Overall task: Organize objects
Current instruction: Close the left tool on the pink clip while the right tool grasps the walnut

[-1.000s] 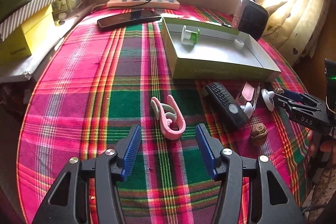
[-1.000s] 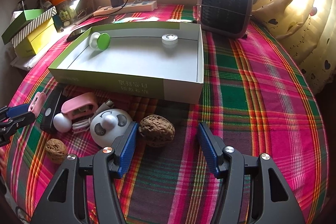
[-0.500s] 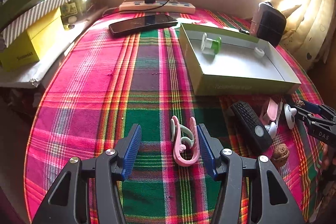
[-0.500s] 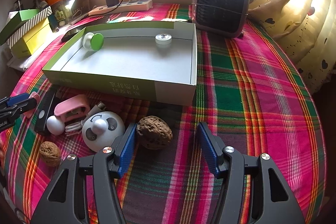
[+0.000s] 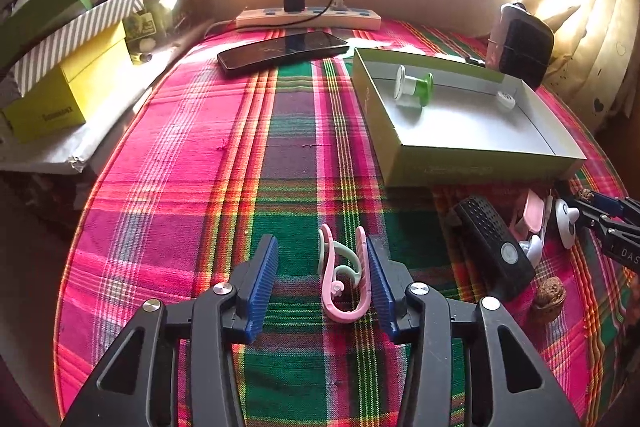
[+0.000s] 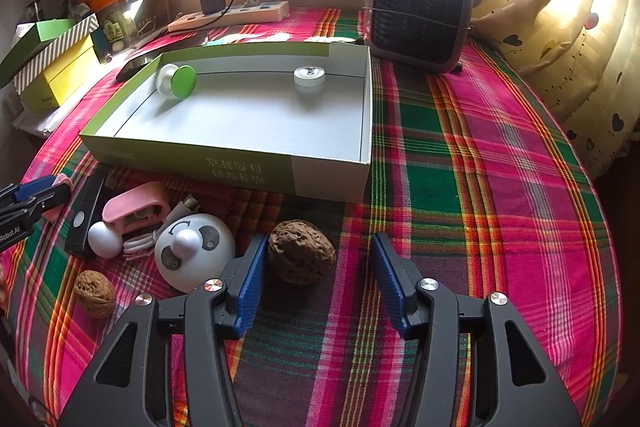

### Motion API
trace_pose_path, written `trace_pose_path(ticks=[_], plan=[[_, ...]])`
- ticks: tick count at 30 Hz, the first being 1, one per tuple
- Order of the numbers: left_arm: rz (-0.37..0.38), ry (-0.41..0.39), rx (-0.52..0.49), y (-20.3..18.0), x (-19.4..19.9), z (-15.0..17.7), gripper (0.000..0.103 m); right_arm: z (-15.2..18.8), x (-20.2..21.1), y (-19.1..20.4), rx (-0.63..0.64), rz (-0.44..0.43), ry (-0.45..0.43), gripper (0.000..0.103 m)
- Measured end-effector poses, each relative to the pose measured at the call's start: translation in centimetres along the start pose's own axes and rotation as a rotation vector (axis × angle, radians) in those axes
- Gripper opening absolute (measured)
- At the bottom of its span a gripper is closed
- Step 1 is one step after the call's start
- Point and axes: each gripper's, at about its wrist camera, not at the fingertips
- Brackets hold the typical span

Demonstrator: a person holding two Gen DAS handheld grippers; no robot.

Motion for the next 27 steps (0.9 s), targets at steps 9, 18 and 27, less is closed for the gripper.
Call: trace_pose_path(ticks=[9,18,27], plan=[[-0.021,-0.006,0.008,0.62,0.20,-0.01,0.021,-0.08,0.02,-0.36,-0.016,-0.006,-0.002,0.033],[-0.020,-0.007,0.009,0.66,0.22,0.02,0.021,-0.06,0.08,-0.36,-0.017,-0.004,-0.002,0.033],[-0.016,-0.009,0.016,0.80,0.27,0.01,0.021,-0.08,0.02,-0.45,-0.020,-0.005,-0.001,0.033]])
Point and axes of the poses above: each gripper's, at about its wrist camera, not at the fingertips, and x roughly against the way its jaws point, y to its left, z to its underside, and after that the axes turned 14 degrees about z, right-handed
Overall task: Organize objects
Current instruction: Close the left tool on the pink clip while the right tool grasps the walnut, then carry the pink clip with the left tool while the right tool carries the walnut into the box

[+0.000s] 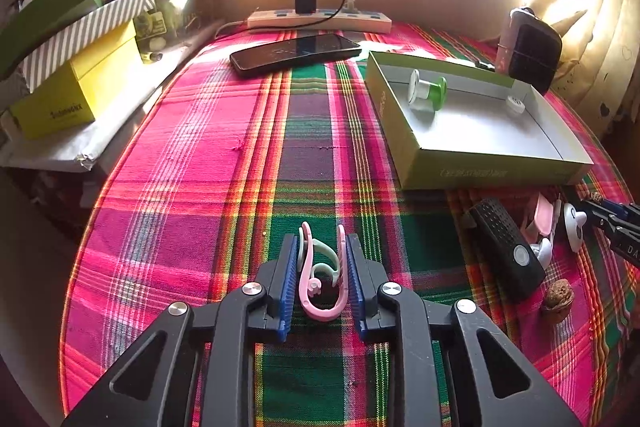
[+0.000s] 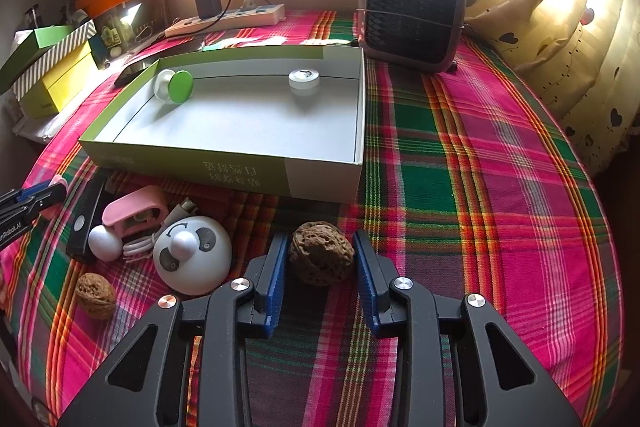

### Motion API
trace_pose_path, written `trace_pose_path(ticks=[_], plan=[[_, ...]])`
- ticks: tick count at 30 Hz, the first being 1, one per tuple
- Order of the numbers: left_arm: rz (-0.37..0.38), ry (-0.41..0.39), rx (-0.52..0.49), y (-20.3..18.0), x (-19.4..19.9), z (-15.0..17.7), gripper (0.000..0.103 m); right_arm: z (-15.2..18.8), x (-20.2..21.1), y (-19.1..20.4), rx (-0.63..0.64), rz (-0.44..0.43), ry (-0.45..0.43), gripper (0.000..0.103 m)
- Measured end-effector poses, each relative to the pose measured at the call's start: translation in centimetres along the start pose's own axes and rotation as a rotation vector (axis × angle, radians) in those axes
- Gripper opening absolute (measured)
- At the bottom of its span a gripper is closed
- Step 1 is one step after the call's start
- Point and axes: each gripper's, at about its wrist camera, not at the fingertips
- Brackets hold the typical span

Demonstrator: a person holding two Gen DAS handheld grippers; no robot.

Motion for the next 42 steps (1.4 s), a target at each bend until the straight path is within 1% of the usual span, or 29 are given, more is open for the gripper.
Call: trace_pose_path(ticks=[3,8,14,20,26,36,42], plan=[[0.021,0.000,0.027,0.4,0.1,-0.2,0.021,0.1,0.0,0.0,0.002,0.004,0.000,0.033],[0.034,-0.001,0.033,0.2,0.3,-0.3,0.021,0.0,0.2,-0.2,-0.008,0.002,-0.006,0.033],[0.039,-0.027,0.005,-0.7,1.4,-1.2,0.021,-0.4,1.2,-0.7,-0.021,-0.020,-0.030,0.033],[0.083,-0.053,-0.027,-1.9,2.5,-2.7,0.021,-1.5,2.3,-1.0,-0.014,-0.034,-0.059,0.033],[0.116,-0.068,-0.064,-3.3,2.6,-4.6,0.021,-3.7,3.2,-0.9,0.008,-0.039,-0.100,0.033],[0.172,-0.048,-0.079,-4.9,1.0,-6.9,0.021,-8.9,3.9,0.3,0.041,-0.076,-0.162,0.033],[0.183,-0.039,-0.082,-5.5,-0.4,-8.2,0.021,-12.2,2.9,2.1,0.070,-0.137,-0.169,0.033]])
Point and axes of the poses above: each gripper's, at about its wrist camera, not at the fingertips, and x roughly against the way its jaws point, y to its left, z to its underside, and after that the axes turned 14 degrees about z, right-handed
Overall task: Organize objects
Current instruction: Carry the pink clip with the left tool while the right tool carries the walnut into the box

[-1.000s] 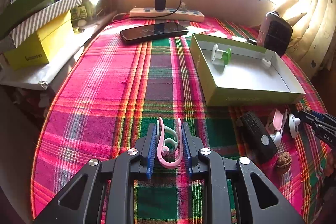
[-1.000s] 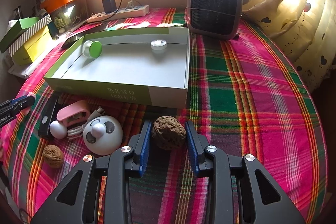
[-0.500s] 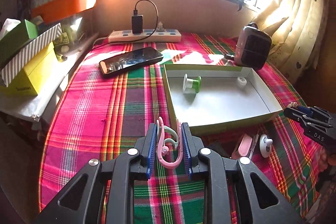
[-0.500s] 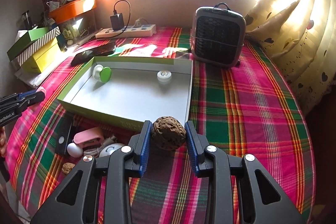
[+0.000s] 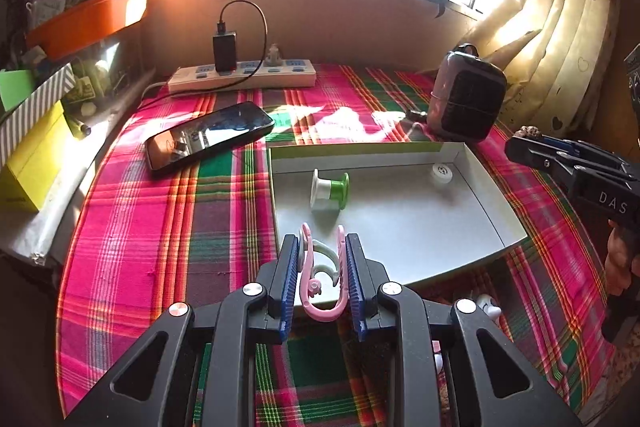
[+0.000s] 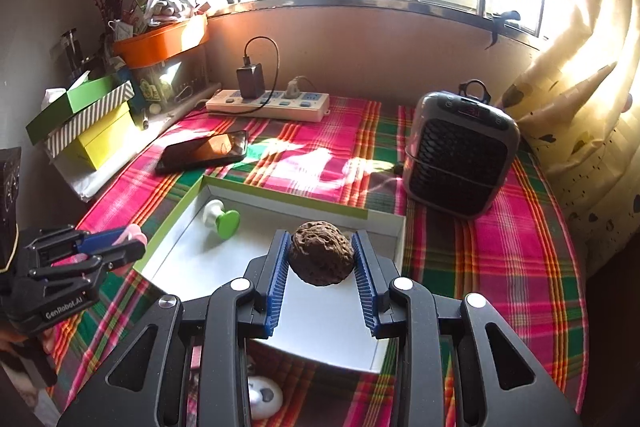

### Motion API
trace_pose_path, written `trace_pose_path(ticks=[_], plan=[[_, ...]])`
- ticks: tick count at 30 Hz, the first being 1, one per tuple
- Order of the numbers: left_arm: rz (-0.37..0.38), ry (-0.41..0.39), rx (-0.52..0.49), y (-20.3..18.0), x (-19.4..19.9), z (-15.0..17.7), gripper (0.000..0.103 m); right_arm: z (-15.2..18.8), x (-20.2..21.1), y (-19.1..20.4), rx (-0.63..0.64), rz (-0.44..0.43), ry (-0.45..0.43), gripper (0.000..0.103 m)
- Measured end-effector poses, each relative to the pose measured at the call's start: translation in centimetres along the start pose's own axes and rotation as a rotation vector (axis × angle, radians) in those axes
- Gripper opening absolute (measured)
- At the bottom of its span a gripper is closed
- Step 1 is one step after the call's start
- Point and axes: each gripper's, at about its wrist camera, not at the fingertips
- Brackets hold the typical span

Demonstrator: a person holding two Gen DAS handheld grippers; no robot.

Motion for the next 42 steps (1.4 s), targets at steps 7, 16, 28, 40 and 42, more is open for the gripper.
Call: trace_pose_path(ticks=[7,16,28,40,42], plan=[[0.010,0.025,-0.011,-0.2,-2.5,-1.2,0.021,-1.5,-4.2,2.2,0.029,-0.063,0.055,0.033],[-0.003,0.062,-0.022,-0.1,-5.4,-1.5,0.021,-0.9,-9.6,4.0,0.058,-0.087,0.174,0.033],[-0.026,0.076,-0.033,0.3,-7.0,-1.5,0.021,-1.2,-11.8,5.7,0.098,-0.097,0.211,0.033],[-0.030,0.091,-0.029,0.6,-7.9,-1.2,0.021,-1.0,-12.7,6.7,0.126,-0.089,0.243,0.033],[-0.035,0.091,-0.033,0.6,-7.9,-1.2,0.021,-1.0,-12.8,6.9,0.133,-0.086,0.247,0.033]])
Point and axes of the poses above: each gripper's, at about its wrist camera, not at the fingertips, and x roughly against the way its jaws point, y to its left, z to its underside, and after that the axes turned 14 degrees about z, right-handed
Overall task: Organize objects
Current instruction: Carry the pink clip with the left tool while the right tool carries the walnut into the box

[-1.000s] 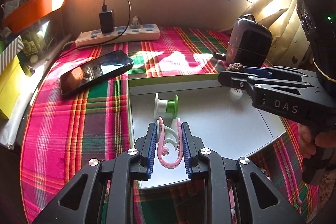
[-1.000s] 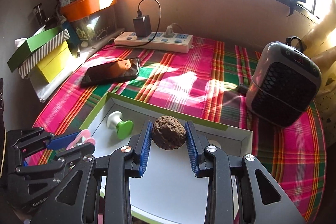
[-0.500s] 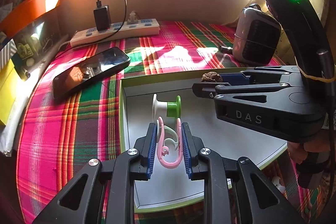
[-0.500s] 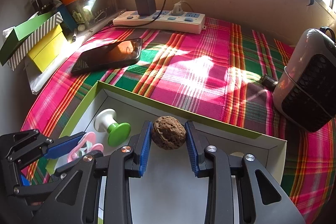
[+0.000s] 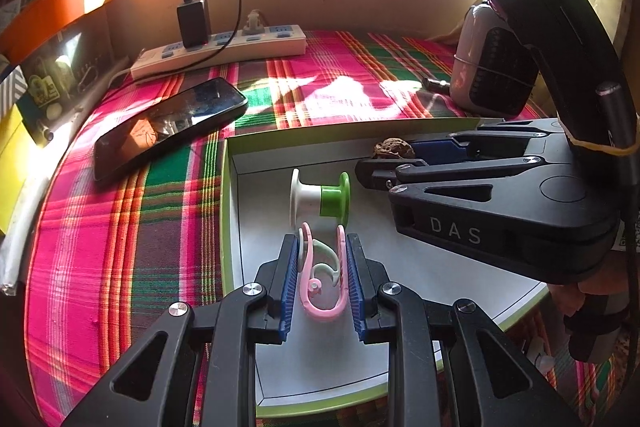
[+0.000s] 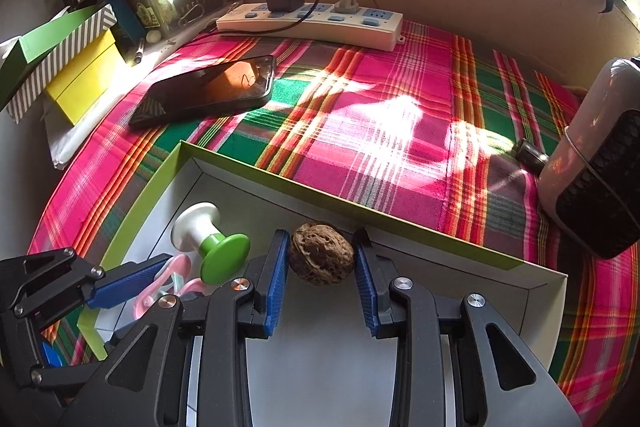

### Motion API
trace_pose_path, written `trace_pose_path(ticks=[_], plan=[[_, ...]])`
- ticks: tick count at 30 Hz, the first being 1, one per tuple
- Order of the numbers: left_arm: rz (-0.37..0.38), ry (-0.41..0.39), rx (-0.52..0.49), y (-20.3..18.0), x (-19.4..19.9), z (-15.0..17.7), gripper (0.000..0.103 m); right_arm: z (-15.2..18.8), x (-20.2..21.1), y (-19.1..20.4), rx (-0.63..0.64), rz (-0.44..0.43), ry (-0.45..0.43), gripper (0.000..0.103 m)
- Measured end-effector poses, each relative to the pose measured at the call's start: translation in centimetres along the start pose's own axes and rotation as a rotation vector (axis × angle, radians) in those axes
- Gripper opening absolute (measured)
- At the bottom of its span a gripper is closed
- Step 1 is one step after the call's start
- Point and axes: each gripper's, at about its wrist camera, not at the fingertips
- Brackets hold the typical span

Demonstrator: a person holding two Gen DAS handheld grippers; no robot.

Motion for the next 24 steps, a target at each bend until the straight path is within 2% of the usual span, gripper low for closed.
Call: trace_pose_path(ticks=[14,24], plan=[[-0.015,0.006,-0.011,0.03,-0.14,0.00,0.022,-0.13,-0.06,0.50,0.016,0.024,0.009,0.034],[0.002,0.008,-0.006,-0.14,-0.14,-0.01,0.032,0.00,0.13,0.48,0.003,0.028,0.008,0.034]])
Point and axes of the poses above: each gripper's, at about its wrist camera, not at the fingertips, and x roughly against the way its jaws point, y to its left, z to its underside, and after that the axes turned 14 degrees about z, right-handed
